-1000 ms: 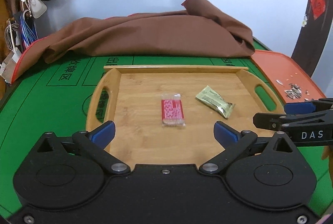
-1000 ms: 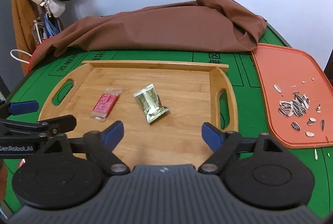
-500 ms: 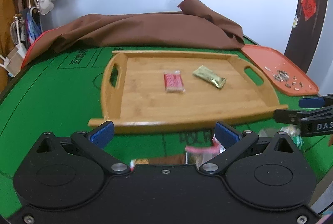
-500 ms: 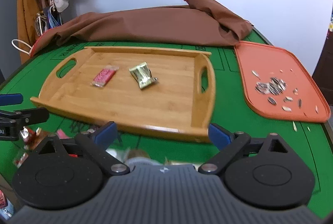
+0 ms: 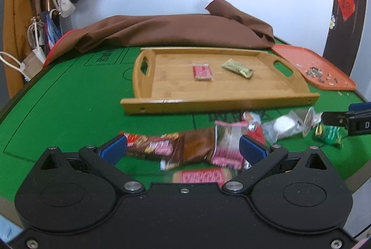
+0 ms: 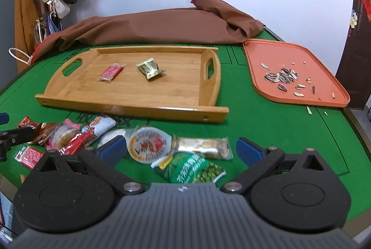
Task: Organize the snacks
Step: 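Move both open tools back toward the snack pile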
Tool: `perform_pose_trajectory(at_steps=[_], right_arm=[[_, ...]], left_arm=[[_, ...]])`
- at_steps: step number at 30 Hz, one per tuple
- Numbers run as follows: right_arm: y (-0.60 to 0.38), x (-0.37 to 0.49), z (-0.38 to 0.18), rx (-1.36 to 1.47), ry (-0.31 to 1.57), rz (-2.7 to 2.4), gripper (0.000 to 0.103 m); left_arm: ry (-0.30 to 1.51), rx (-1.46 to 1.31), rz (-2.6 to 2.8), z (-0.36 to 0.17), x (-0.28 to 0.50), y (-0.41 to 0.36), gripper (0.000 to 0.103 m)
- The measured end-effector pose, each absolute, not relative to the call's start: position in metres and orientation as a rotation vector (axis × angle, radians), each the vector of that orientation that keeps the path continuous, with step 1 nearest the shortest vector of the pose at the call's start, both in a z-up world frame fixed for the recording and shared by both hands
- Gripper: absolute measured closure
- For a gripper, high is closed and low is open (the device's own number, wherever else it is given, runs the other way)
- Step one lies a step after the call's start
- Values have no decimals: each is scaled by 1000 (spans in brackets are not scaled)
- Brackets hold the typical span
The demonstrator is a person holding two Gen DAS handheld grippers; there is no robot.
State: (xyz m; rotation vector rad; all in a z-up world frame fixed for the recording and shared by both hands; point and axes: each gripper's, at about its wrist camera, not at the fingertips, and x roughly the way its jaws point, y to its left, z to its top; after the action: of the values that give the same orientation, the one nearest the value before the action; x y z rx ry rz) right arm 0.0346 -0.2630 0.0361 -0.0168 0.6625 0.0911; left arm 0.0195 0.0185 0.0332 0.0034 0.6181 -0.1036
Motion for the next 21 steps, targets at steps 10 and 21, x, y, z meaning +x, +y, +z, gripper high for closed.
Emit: perform_pose_trajectory(at_steps=[10, 21], right_arm=[[-261, 24, 23, -37, 690, 72, 0], [-258, 27, 15, -58, 709, 51, 0]], left_arm=[[640, 23, -88, 17, 1, 18, 0], [705, 24, -113, 2, 1, 13, 0]])
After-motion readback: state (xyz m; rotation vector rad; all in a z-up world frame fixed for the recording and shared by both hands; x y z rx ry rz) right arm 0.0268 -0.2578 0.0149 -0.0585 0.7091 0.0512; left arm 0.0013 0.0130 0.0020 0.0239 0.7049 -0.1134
